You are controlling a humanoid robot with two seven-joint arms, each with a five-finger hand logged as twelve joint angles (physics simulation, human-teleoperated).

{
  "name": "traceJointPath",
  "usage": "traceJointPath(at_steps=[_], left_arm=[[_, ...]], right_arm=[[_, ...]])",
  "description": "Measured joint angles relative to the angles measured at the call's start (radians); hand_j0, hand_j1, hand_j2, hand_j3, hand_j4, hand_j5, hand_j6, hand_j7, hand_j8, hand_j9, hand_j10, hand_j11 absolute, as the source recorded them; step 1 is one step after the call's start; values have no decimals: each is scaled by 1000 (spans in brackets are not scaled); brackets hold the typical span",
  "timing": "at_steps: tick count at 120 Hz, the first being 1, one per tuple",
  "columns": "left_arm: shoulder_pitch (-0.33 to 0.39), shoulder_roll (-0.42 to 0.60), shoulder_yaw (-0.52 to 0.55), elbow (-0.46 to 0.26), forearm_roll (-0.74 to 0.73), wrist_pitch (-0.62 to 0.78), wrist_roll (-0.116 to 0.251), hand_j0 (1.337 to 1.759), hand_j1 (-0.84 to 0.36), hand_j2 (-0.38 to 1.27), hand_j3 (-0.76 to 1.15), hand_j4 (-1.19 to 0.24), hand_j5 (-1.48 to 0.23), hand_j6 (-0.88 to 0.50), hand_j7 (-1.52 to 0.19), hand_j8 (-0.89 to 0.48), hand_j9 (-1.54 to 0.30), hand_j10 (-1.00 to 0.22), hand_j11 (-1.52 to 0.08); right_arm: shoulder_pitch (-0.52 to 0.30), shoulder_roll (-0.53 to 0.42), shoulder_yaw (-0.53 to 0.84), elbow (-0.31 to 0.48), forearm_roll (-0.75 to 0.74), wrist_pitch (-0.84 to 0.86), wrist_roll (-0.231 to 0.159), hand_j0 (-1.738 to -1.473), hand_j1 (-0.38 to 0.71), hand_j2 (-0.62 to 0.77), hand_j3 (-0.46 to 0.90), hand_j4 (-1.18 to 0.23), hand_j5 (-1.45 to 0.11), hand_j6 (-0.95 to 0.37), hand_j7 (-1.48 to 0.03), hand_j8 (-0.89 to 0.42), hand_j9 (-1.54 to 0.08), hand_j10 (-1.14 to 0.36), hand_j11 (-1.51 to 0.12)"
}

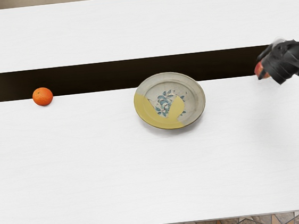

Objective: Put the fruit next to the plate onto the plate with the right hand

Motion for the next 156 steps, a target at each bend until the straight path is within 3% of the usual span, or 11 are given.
traceJointPath(at_steps=[20,32,51,63,80,93,110,128,144,156], left_arm=[[0,0,0,0,0,0,0,1658,337,2,0,-11,-13,-11,-13,-11,-13,-10,-13],[0,0,0,0,0,0,0,1658,337,3,0,-11,-13,-11,-13,-11,-13,-10,-13],[0,0,0,0,0,0,0,1658,337,2,0,-11,-13,-11,-13,-11,-13,-10,-13],[0,0,0,0,0,0,0,1658,337,2,0,-11,-13,-11,-13,-11,-13,-11,-13],[0,0,0,0,0,0,0,1658,337,2,0,-11,-13,-11,-13,-11,-13,-11,-13],[0,0,0,0,0,0,0,1658,337,2,0,-11,-13,-11,-13,-11,-13,-10,-13],[0,0,0,0,0,0,0,1658,337,2,0,-11,-13,-11,-13,-11,-13,-10,-13],[0,0,0,0,0,0,0,1658,337,2,0,-11,-13,-11,-13,-11,-13,-11,-13],[7,0,1,-1,0,0,0,1658,337,2,0,-11,-13,-11,-13,-11,-13,-11,-13],[20,0,0,-1,0,0,0,1658,337,2,0,-11,-13,-11,-13,-11,-13,-11,-13]], right_arm=[[-142,-132,603,-61,67,495,1,-1655,241,374,2,-800,-1156,-447,-1088,-345,-1153,-552,-1172],[-191,-137,786,-63,155,749,1,-1657,245,445,2,-813,-1180,-466,-1106,-360,-1183,-580,-1205],[-182,53,873,-73,188,860,0,-1658,291,597,1,-822,-1206,-469,-1121,-348,-1212,-582,-1227],[-167,157,880,-109,188,858,0,-1658,290,565,0,-834,-1198,-480,-1126,-345,-1200,-593,-1211],[-157,211,860,-177,117,858,0,-1658,324,517,1,-836,-1207,-427,-1130,-317,-1198,-559,-1198],[-155,221,855,-198,84,856,0,-1658,382,586,0,-844,-1182,-591,-1127,-316,-1169,-579,-1173],[-153,226,834,-208,69,851,0,-1658,48,286,0,-449,-625,-322,-598,-185,-619,-321,-621],[-147,202,837,-196,78,879,0,-1658,-159,137,0,-215,-300,-154,-287,-88,-297,-154,-298],[-233,-83,909,-39,273,970,0,-1658,-250,71,0,-112,-156,-80,-149,-46,-154,-80,-155],[-298,-249,928,20,345,992,0,-1658,-288,44,0,-68,-95,-48,-91,-27,-94,-48,-95]])
